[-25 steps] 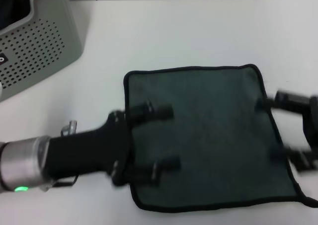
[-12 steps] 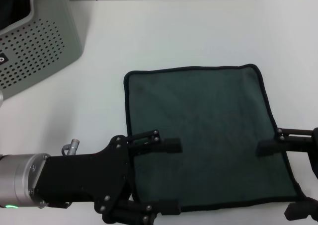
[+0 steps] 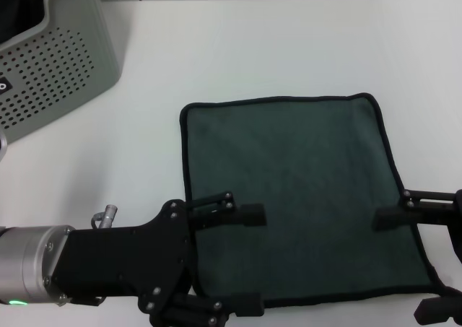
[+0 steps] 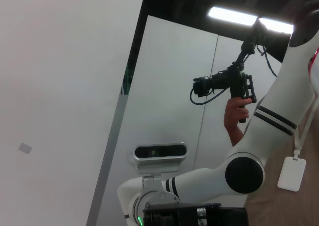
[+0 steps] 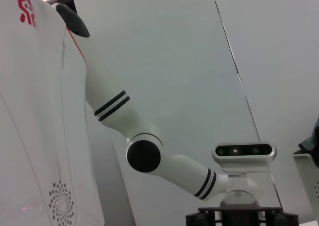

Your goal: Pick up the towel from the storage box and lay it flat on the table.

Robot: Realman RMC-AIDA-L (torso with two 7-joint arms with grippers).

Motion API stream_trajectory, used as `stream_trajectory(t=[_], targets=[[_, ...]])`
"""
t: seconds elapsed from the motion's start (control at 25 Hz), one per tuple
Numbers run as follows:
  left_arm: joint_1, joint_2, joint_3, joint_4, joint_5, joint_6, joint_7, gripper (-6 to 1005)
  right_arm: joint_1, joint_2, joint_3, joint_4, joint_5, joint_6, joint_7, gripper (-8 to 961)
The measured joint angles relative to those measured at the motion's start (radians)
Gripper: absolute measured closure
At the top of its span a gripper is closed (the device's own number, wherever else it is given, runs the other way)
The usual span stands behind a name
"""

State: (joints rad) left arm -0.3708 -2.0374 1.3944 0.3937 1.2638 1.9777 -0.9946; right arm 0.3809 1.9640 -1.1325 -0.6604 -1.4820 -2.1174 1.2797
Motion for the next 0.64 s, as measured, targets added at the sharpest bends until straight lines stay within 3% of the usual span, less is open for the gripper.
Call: stream_trajectory(t=[0.64], targets=[[0.001,-0.001,-0.004,-0.002,0.0,0.001,0.002,124,0.0,0.009,0.002,-0.001,0.005,0.006,0.0,67]])
